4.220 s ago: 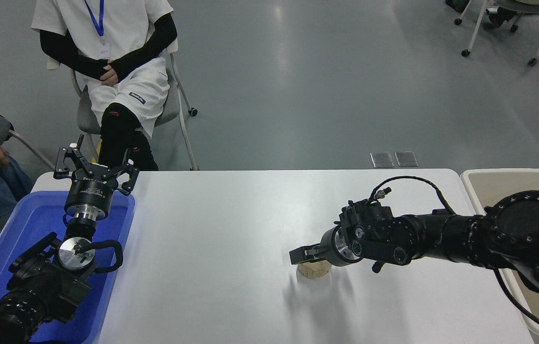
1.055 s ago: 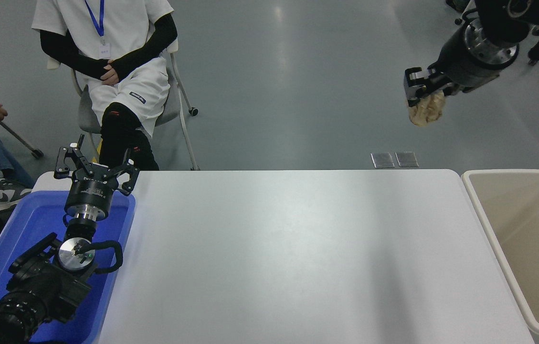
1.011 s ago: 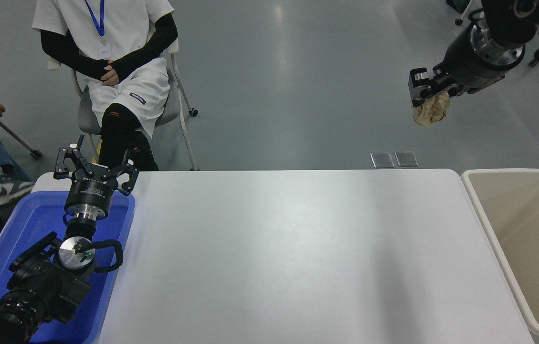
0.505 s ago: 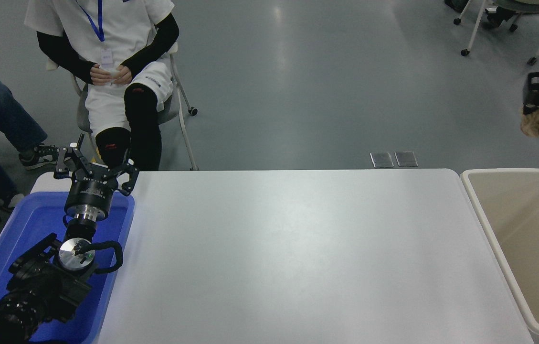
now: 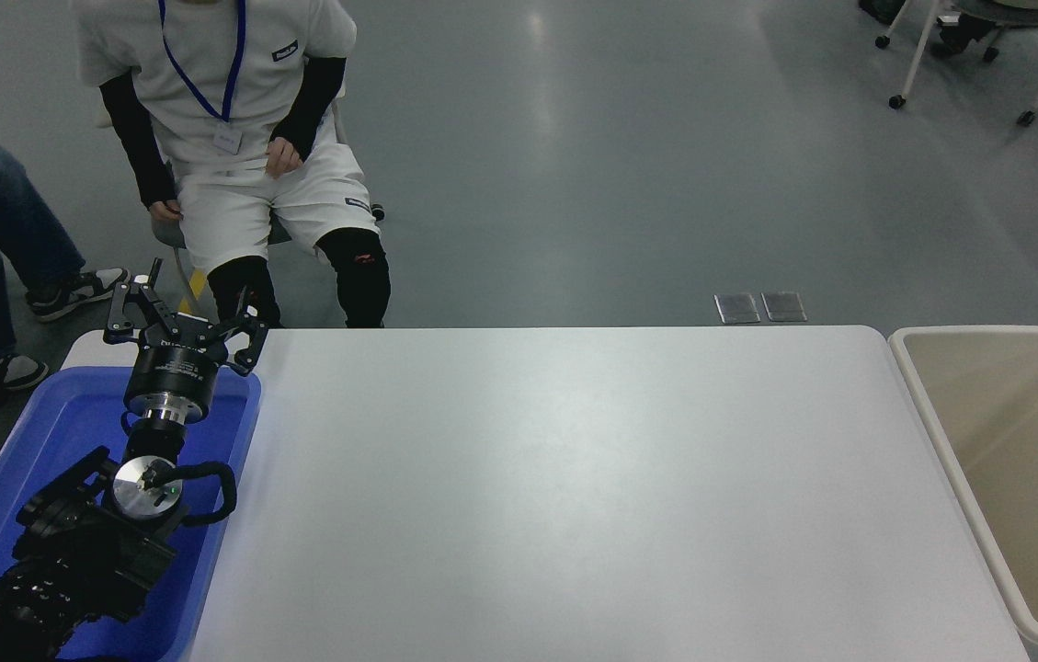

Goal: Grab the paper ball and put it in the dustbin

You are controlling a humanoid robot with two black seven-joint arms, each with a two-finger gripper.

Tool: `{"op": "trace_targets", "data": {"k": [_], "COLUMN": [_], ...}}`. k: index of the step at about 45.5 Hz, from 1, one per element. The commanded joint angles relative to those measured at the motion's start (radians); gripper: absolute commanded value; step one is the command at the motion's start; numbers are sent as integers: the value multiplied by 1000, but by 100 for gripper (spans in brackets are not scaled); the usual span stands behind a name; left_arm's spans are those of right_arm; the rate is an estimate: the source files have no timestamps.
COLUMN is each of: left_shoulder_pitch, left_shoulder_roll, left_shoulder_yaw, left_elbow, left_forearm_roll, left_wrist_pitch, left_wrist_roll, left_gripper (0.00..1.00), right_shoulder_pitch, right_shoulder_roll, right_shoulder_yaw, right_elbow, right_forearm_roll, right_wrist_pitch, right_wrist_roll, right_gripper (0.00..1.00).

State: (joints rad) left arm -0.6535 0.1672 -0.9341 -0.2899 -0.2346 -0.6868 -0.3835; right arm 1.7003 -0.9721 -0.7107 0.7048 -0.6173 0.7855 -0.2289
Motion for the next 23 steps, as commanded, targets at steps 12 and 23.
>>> {"op": "trace_targets", "data": {"k": [12, 23], "left_shoulder_pitch": [0, 0], "left_shoulder_roll": [0, 0], "left_shoulder_yaw": [0, 0], "left_elbow": [0, 0], "left_forearm_roll": [0, 0], "left_wrist_pitch": [0, 0], "left_wrist_roll": [0, 0], "left_gripper": [99, 99], "right_shoulder_pitch": [-531, -692], "right_shoulder_roll": [-42, 10], "right_shoulder_yaw": [413, 502], "right_elbow": [-165, -168], "right_forearm_roll": [132, 200], "right_wrist_pitch": [0, -191], "right_wrist_roll": [0, 2], "right_gripper": [0, 0]}}
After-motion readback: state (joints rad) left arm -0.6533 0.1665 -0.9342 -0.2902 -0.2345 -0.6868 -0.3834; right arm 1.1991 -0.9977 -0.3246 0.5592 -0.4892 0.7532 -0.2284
